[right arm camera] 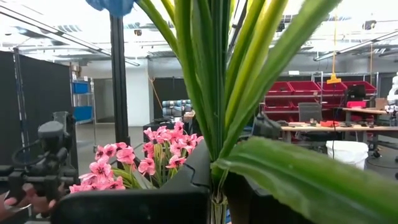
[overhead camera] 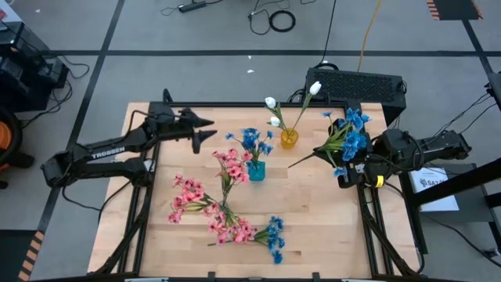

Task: Sort flowers into vase by color
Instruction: Put the top blue flowers into the blue vase

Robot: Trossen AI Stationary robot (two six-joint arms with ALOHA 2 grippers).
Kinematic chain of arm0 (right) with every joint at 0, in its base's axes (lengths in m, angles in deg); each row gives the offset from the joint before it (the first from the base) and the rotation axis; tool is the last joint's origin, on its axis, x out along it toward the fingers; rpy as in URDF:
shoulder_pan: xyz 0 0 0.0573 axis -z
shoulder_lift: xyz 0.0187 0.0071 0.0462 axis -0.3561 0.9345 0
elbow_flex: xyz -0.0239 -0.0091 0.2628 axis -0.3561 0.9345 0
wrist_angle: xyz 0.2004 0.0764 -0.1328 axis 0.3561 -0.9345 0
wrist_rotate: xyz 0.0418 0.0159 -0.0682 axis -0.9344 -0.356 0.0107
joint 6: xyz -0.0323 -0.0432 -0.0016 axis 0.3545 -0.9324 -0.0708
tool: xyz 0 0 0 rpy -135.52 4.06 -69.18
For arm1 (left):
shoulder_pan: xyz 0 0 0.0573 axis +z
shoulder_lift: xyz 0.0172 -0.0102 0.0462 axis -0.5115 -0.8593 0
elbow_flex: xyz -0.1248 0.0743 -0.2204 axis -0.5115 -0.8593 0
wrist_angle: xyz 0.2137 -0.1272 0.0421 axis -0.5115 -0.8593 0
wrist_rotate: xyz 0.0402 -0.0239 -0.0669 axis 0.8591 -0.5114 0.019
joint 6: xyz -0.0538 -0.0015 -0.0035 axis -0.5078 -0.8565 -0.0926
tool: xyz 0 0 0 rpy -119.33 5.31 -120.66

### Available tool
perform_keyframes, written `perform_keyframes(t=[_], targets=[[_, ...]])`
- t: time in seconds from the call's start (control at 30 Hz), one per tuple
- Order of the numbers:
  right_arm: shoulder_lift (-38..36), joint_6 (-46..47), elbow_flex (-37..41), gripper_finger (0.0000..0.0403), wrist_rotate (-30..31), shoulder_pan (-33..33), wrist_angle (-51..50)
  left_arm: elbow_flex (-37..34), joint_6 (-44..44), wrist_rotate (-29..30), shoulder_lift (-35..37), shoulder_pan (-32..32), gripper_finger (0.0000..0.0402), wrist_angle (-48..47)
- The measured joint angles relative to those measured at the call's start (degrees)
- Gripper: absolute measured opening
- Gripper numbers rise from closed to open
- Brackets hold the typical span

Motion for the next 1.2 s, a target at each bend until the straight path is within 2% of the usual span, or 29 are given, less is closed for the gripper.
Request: perform_keyframes(t=[0.1,0.27,0.5,0.67,0.83,1.2], targets=[[0.00,-0.21,-0.02,0.0011,0.00,0.00,-0.03,-3.22,-2.66,-2.61,-0.02,-0.73,0.0207,2.64],[0.00,-0.26,-0.02,0.0011,0.00,0.00,-0.06,-8.65,-7.47,-5.92,-0.02,-3.27,0.0207,13.55],[0.00,-1.34,-0.02,0.0011,0.02,0.00,-0.06,-15.22,-11.95,-3.67,-0.02,-7.63,0.0207,27.36],[0.00,-1.50,-0.02,0.0011,0.09,0.00,-0.03,-16.03,-11.69,0.19,-1.43,-11.49,0.0207,30.17],[0.00,-1.50,-0.02,0.0011,0.18,0.00,0.05,-16.05,-11.62,1.49,-7.67,-14.23,0.0207,35.42],[0.00,-2.22,-0.02,0.0011,0.24,0.00,0.14,-16.05,-12.76,0.72,-26.43,-14.91,0.0207,58.22]])
